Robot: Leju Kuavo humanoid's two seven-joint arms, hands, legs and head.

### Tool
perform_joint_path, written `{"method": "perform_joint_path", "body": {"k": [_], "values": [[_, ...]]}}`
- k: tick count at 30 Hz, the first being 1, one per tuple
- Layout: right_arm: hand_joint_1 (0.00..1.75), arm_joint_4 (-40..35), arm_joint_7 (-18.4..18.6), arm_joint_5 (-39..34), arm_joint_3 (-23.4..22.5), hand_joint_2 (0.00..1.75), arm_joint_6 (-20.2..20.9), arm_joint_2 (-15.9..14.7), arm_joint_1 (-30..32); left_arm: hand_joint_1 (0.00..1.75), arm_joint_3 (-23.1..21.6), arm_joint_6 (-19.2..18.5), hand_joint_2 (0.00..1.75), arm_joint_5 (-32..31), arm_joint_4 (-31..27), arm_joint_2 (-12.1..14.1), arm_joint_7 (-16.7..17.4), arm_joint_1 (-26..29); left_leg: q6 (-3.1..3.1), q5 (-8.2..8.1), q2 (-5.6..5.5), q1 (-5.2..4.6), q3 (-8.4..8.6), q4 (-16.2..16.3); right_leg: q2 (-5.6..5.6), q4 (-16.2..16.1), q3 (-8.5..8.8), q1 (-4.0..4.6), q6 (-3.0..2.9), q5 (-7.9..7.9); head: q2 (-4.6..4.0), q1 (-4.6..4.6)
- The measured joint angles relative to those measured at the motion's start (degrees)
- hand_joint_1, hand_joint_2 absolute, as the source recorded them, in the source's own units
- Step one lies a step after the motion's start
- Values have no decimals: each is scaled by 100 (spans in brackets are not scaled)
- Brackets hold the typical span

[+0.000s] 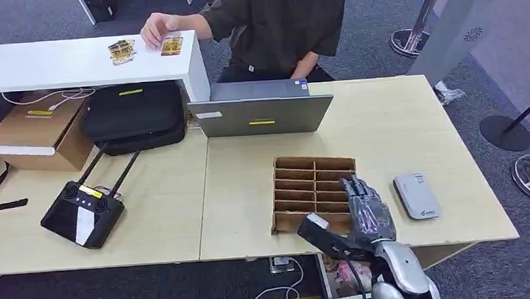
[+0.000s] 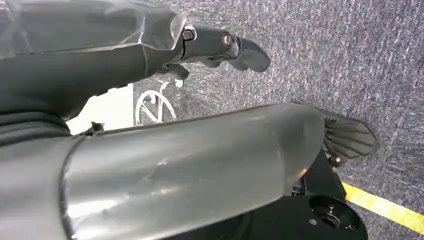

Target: Pass the card to the sensor for recognition and then transmit it.

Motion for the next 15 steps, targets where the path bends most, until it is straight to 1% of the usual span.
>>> {"method": "perform_joint_path", "body": {"k": [11,13,15], "values": [[0,81,-33,0,15,175,0,37,-25,0,0,0,0,2,0,0,0,-1,0,0,0,0,0,0,0,0,0,0,0,0,0,0],[0,116,-13,35,55,175,77,44,-49,0,0,-2,0,7,0,2,2,-1,0,0,0,0,0,0,0,0,0,0,0,0,0,0],[0,162,77,92,94,175,239,44,-85,0,0,-11,0,7,0,7,2,-2,0,0,0,0,0,0,0,0,-1,0,0,0,0,0]]}}
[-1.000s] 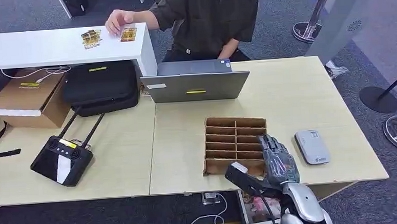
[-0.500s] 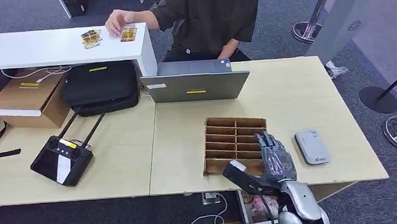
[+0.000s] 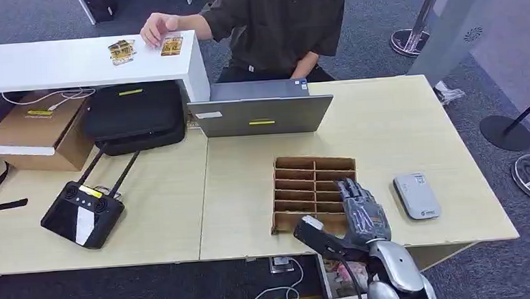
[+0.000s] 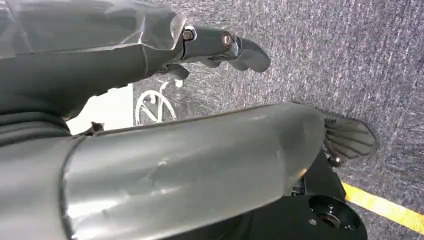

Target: Pass the card to the sensor for recognition and then transmit it.

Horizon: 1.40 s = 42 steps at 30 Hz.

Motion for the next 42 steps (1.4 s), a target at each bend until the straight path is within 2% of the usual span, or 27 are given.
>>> {"method": "perform_joint_path", "body": {"k": [11,12,13,14,15,18,20,23,25,42], "values": [[0,-9,162,52,13,175,166,-68,1,0,4,-50,0,-13,0,46,0,0,0,0,0,0,0,0,1,0,0,0,0,0,0,0],[38,-13,162,52,13,175,166,-70,1,0,7,-50,0,-13,0,48,0,0,0,0,0,0,0,0,1,-1,0,0,0,0,0,0],[141,-13,162,52,13,175,166,-72,0,0,13,-50,0,-13,0,48,0,0,0,0,0,0,0,0,0,-1,0,0,0,0,0,0],[164,-13,162,44,13,175,166,-77,0,0,33,-48,0,-13,0,48,0,0,0,0,0,0,0,0,0,-1,0,0,0,0,0,0],[168,-13,162,39,13,175,159,-76,-1,0,52,-42,0,-13,0,48,0,0,0,0,0,0,0,0,0,0,0,0,0,0,0,0],[166,-15,148,26,13,175,129,-76,-4,0,66,-39,0,-11,0,46,-2,0,0,0,0,0,0,0,0,0,0,0,0,0,0,0],[145,-15,137,26,13,175,111,-76,-4,0,72,-39,0,-13,0,46,0,1,0,0,0,0,1,0,0,0,0,0,0,0,0,0],[134,-42,127,28,13,175,78,-77,-9,0,74,-39,0,-15,0,46,0,0,0,0,0,0,1,0,0,0,0,0,0,0,0,2],[141,-46,124,31,13,175,76,-79,-8,0,76,-39,0,-17,0,46,0,1,0,0,0,0,1,0,0,0,0,0,0,0,0,0],[140,-131,57,-18,13,175,54,-79,10,0,83,-41,0,-33,0,46,0,0,0,0,1,0,1,0,0,0,-1,0,0,0,0,0]]}}
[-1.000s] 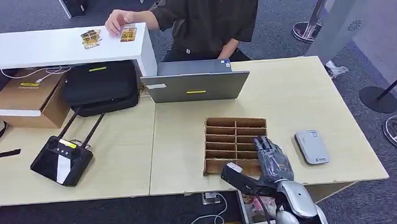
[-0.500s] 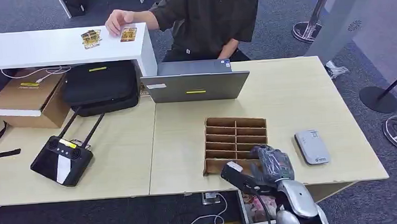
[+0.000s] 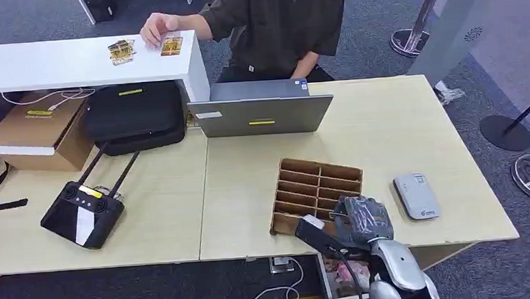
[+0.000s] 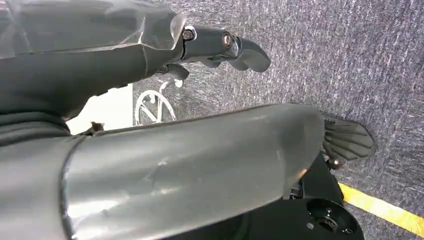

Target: Pass the card to the sensor for recognition and then transmit it.

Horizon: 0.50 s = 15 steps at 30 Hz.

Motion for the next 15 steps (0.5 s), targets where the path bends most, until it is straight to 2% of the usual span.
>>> {"method": "perform_joint_path", "body": {"k": [15], "values": [[143,-122,-105,-160,0,175,-90,-33,108,0,4,2,0,0,0,0,0,0,0,0,0,0,0,0,0,0,0,0,0,0,0,2]]}}
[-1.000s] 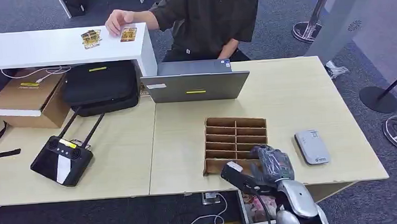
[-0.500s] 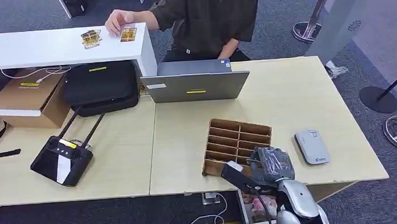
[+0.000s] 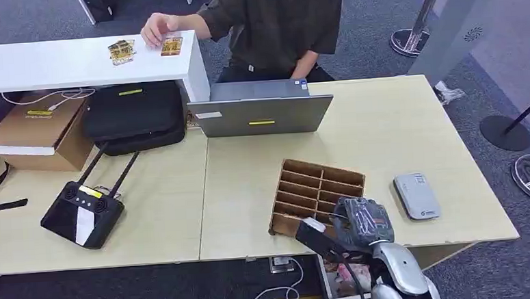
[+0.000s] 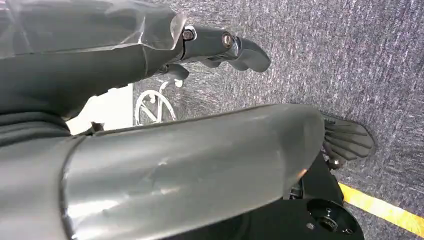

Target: Pass the card to the sensor for recognition and then transmit it.

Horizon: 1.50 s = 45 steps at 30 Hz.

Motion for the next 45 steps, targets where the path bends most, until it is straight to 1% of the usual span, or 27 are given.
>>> {"method": "perform_joint_path", "body": {"k": [6,8,9,11,13,14,17,21,22,23,24,25,28,34,37,39,42,45], "values": [[145,0,-2,0,0,175,0,-4,4,0,0,-2,0,0,0,0,0,0,0,0,0,0,0,0,0,0,0,0,0,0,0,-2],[159,-2,-4,-2,0,175,0,-4,5,0,0,-2,0,0,0,0,0,0,0,0,0,0,0,0,0,0,0,0,0,0,0,-2],[175,-2,-15,-13,0,175,-4,-4,5,0,2,0,0,0,0,0,0,0,0,0,0,0,0,0,0,0,0,0,0,0,0,-2],[175,-2,-63,-70,-2,175,-41,-7,4,0,2,0,0,0,0,0,0,0,0,0,0,0,0,0,0,0,0,0,0,0,0,-2],[175,-22,-159,-61,-4,175,-261,-7,6,0,7,0,0,4,0,0,-4,0,0,0,0,0,0,0,0,0,0,0,0,0,0,0],[175,-48,-219,-44,-6,175,-431,-7,6,0,11,0,0,18,0,0,-20,1,0,0,0,0,0,0,0,0,0,0,0,0,0,-2],[175,-241,-459,195,-28,175,-1370,-7,15,0,57,37,0,74,0,-9,-98,-1,0,0,0,0,0,0,0,0,-1,0,0,0,0,-2],[175,-934,-698,827,-212,175,-2568,66,156,0,146,103,0,101,0,-35,-160,0,0,0,-1,-1,0,0,-1,0,-1,-1,0,0,0,-2],[175,-1172,-813,1061,-284,175,-3103,105,230,0,146,105,0,83,0,-44,-160,0,0,0,-3,-1,-1,0,-3,0,-1,-1,2,-1,0,0],[175,-1376,-885,1187,-343,175,-3543,133,282,0,146,107,0,72,0,-48,-160,0,0,-1,-3,0,-1,0,-3,-1,0,0,2,-2,0,0],[175,-1585,-935,1228,-401,175,-3841,162,343,0,149,109,0,68,0,-50,-160,0,-2,-3,-2,0,0,0,-1,-1,0,0,2,-2,0,-2],[175,-1743,-966,1250,-450,175,-3937,175,404,0,149,114,0,61,0,-57,-157,0,-5,-7,-1,0,1,0,1,-1,0,0,3,-3,0,-2],[175,-2037,-1060,1296,-566,175,-4050,247,557,0,149,123,0,52,0,-63,-153,-7,-11,-12,0,0,1,0,4,-1,0,0,2,-6,0,-2],[175,-2157,-1110,1198,-638,175,-3956,328,594,0,151,123,0,44,0,-63,-118,-21,-11,-11,0,0,4,0,4,0,2,0,2,-6,0,-2],[175,-2166,-1134,1189,-649,175,-3991,363,593,0,153,123,0,44,0,-63,-103,-30,-11,-11,0,0,4,0,4,1,2,0,1,-6,0,0],[175,-2210,-1202,1198,-656,175,-4134,389,593,0,160,123,0,46,0,-63,-101,-33,-11,-11,0,0,4,0,4,1,2,0,1,-6,0,-2],[175,-2275,-1427,1047,-669,175,-4592,435,585,0,184,136,0,65,0,-66,-98,-38,-11,-11,0,0,4,0,4,1,2,0,1,-7,0,0],[175,-2302,-1571,901,-691,175,-4719,492,547,0,205,162,0,70,0,-74,-98,-47,-11,-12,0,0,3,0,4,1,1,0,0,-8,0,-2]]}}
